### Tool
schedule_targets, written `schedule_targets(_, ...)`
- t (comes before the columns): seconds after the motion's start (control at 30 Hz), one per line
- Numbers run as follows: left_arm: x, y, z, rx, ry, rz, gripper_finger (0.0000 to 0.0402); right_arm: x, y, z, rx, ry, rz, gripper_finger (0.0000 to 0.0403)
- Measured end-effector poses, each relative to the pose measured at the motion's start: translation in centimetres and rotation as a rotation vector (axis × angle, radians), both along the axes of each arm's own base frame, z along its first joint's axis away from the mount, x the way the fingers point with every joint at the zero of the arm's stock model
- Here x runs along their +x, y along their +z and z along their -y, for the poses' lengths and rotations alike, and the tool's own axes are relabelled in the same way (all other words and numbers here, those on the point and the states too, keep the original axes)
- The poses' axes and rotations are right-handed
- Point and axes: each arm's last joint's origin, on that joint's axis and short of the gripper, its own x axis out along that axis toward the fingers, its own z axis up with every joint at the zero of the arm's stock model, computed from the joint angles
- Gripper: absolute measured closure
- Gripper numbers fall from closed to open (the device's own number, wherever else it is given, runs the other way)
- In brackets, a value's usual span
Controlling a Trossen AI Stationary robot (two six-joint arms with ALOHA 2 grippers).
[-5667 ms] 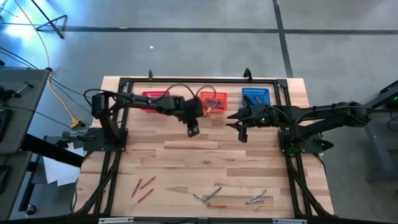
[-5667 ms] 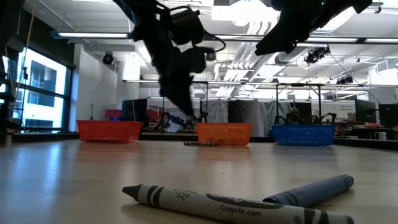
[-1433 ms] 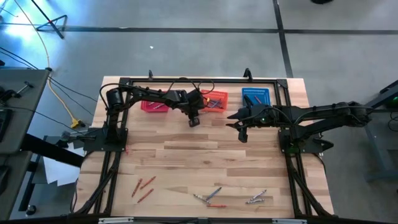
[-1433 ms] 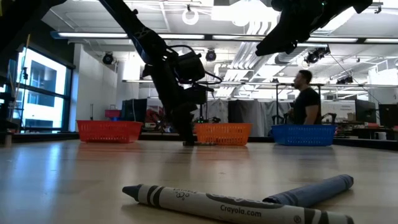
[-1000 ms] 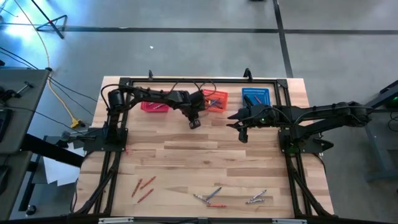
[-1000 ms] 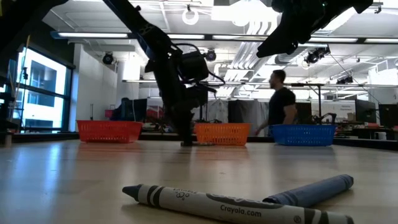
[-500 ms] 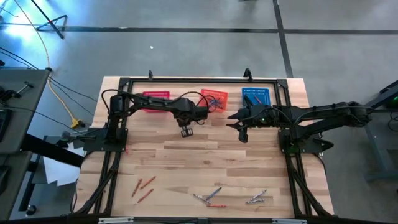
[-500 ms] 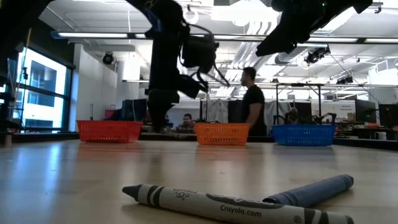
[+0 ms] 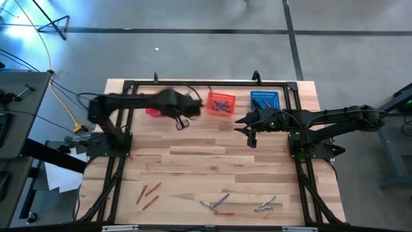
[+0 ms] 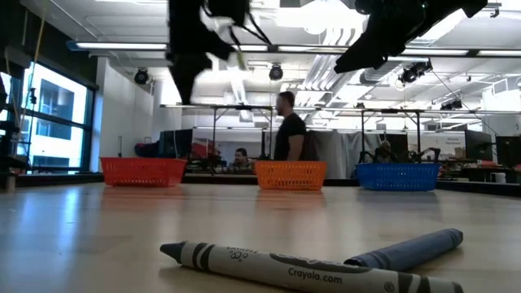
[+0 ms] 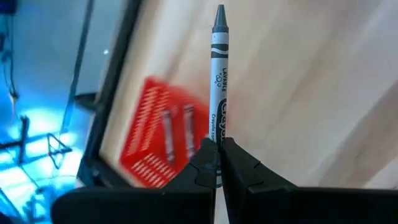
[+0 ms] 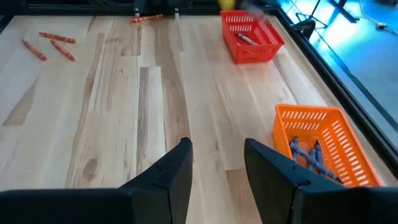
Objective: Sort crayons
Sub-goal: Put the gray crayon into the red bin
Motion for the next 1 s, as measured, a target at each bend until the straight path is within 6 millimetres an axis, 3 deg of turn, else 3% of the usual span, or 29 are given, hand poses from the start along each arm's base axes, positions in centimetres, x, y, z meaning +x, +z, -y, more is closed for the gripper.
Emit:
schedule_targets(0.27,-7.1,6.7,-0.8,0.097,0.169,0.337,0.0401,0.0,0.0,0.3,-0.007,-0.010,0.000,0.0263)
schedule_targets(0.47,-9.3,9.3,0.7,0.170,0.093,0.659,0.0401,0.0,0.1,0.6,-0.007,-0.025,0.008,0.0263)
schedule_targets(0.67,-10.9,8.8,2.3,0.208,0.014,0.849,0.0401,0.2,0.4,0.8,-0.026,-0.023,0.041,0.0263)
schedule_targets(1.0,-12.6,3.4,3.6,0.258,0.028,1.049,0.0401,0.4,0.6,0.8,-0.043,-0.023,0.069,0.0263)
